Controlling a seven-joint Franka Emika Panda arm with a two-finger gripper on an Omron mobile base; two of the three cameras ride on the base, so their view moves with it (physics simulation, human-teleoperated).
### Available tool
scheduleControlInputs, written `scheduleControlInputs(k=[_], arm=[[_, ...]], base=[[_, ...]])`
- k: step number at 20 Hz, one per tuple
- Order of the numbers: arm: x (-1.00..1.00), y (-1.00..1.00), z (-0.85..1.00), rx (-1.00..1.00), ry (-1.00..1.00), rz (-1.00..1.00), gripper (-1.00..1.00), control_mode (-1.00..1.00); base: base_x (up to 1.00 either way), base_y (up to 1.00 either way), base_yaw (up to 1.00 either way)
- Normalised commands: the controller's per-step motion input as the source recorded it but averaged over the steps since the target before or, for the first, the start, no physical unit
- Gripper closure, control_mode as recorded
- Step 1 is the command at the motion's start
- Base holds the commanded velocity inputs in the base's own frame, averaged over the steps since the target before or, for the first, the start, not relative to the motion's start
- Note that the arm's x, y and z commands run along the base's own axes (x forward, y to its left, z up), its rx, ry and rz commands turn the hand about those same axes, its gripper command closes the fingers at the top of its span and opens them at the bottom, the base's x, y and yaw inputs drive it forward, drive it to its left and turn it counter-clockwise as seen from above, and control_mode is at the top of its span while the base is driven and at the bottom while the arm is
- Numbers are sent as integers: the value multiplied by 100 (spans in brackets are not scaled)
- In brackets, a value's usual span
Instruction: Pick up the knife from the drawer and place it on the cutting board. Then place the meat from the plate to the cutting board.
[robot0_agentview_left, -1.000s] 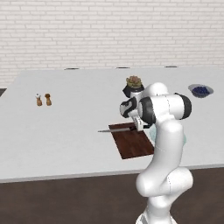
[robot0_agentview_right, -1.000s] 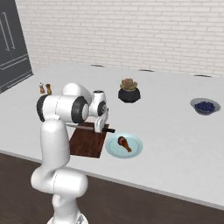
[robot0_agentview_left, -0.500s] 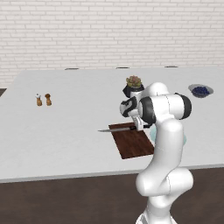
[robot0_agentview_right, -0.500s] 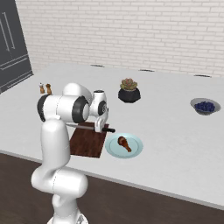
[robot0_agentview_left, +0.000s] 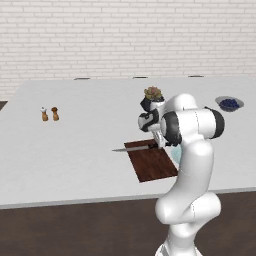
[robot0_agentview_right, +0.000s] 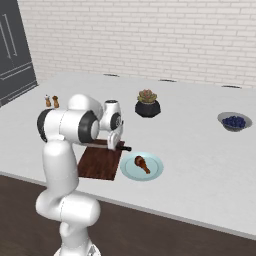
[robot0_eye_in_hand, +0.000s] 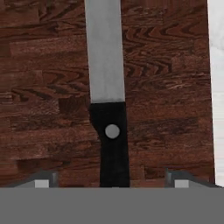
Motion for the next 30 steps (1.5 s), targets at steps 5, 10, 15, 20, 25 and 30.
scheduleControlInputs(k=[5, 10, 15, 20, 25, 30], arm=[[-27, -56, 71, 0, -8, 1, -100, -100], [-59, -91, 5, 4, 0, -14, -100, -100], [-56, -81, -4, 10, 1, -23, -100, -100], [-22, -67, -10, 10, 5, -19, -100, -100], [0, -15, -21, 1, 16, -23, -100, -100], [8, 0, -28, 0, 15, -20, -100, -100]], base=[[0, 0, 0], [0, 0, 0], [0, 0, 0], [0, 0, 0], [0, 0, 0], [0, 0, 0]])
